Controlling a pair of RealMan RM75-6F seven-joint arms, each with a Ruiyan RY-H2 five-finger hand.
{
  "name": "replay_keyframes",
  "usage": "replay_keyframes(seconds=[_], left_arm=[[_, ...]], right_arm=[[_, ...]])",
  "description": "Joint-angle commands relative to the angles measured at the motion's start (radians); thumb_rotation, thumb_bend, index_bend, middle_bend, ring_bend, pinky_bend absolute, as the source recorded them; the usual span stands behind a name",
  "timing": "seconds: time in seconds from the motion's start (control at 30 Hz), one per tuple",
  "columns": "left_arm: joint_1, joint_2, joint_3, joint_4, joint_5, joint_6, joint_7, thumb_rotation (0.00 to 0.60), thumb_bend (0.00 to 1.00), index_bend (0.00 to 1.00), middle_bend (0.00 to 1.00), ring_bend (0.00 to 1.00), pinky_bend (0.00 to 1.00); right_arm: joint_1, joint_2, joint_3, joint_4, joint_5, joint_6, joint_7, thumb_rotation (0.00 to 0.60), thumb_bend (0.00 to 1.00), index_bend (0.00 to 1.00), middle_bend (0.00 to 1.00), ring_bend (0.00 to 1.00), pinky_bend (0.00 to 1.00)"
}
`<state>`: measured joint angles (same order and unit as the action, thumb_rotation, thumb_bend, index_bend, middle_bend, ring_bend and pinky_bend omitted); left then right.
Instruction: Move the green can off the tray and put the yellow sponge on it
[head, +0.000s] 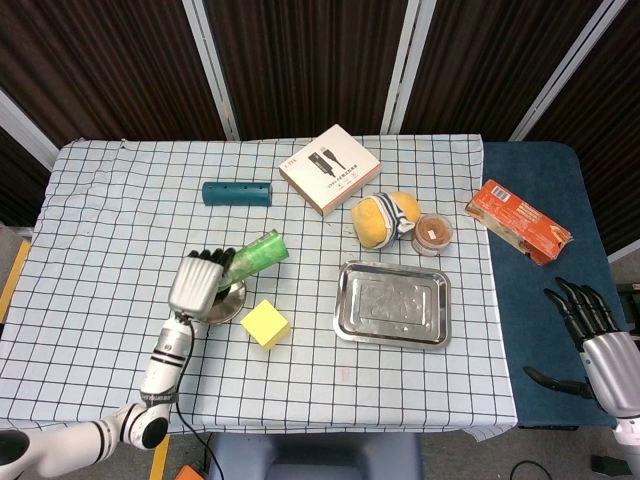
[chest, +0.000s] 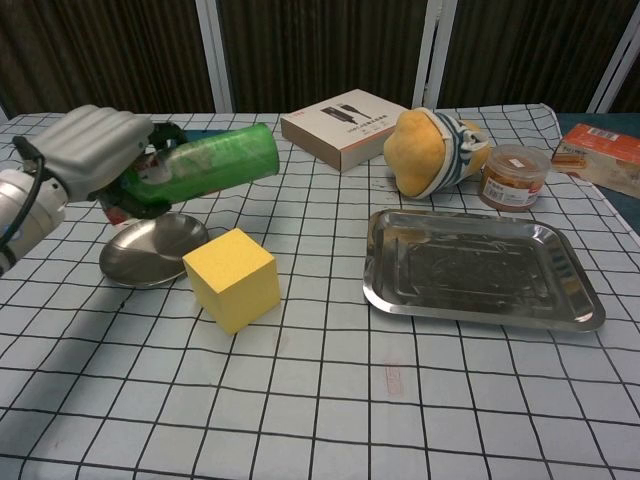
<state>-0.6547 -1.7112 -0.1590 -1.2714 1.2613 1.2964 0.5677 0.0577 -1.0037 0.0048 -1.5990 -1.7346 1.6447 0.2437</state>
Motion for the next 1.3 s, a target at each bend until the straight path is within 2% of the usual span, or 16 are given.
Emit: replay_keyframes(seconds=[0.03,0.2,0.47,0.6,0.73,0.8,0.97,1.1,1.3], left_arm=[[0.061,0.027,0.05,-0.046,0.007,0.039,0.015,0.6,0.36,0.44,0.61,0.56,0.63],[0.091,0.005,0.059,-0.028,-0.005,0.038,0.003,0.6,0.37,0.44,0.61,0.56,0.63],[0.094,-0.044,0.042,0.016,-0.017,0.011,0.0,0.6,0.37,0.43,0.59,0.56,0.63],[0.094,-0.057,0.044,0.036,-0.001,0.013,0.018,0.6,0.37,0.39,0.56,0.53,0.62],[0.096,-0.057,0.043,0.04,-0.002,0.007,0.056,0.6,0.36,0.26,0.43,0.43,0.56],[0.099,-0.051,0.039,0.025,-0.017,-0.005,0.067,0.6,0.36,0.18,0.34,0.35,0.51],[0.109,-0.028,0.026,-0.027,-0.064,-0.031,0.106,0.6,0.37,0.05,0.18,0.19,0.44],[0.114,-0.008,0.02,-0.064,-0.083,-0.037,0.131,0.6,0.37,0.0,0.09,0.12,0.38],[0.118,0.008,0.016,-0.101,-0.088,-0.029,0.153,0.6,0.37,0.0,0.0,0.04,0.32]], right_arm=[[0.001,-0.002,0.001,0.001,0.001,-0.002,-0.003,0.6,0.07,0.0,0.0,0.0,0.0],[0.004,-0.003,0.002,0.0,0.008,-0.01,-0.003,0.6,0.07,0.0,0.0,0.0,0.0],[0.005,-0.001,0.002,0.0,0.009,-0.009,-0.001,0.6,0.07,0.0,0.0,0.0,0.0],[0.005,-0.001,0.002,-0.001,0.011,-0.009,0.001,0.6,0.07,0.0,0.0,0.0,0.0],[0.004,-0.001,0.001,-0.001,0.01,-0.008,0.002,0.6,0.07,0.0,0.0,0.0,0.0],[0.004,-0.001,0.001,-0.001,0.009,-0.007,0.001,0.6,0.07,0.0,0.0,0.0,0.0],[0.003,0.0,0.0,-0.003,0.01,-0.009,-0.004,0.6,0.07,0.0,0.0,0.0,0.0],[0.003,0.0,-0.002,-0.004,0.01,-0.011,-0.008,0.6,0.07,0.0,0.0,0.0,0.0],[0.004,0.0,-0.002,-0.006,0.012,-0.016,-0.011,0.6,0.07,0.0,0.0,0.0,0.0]])
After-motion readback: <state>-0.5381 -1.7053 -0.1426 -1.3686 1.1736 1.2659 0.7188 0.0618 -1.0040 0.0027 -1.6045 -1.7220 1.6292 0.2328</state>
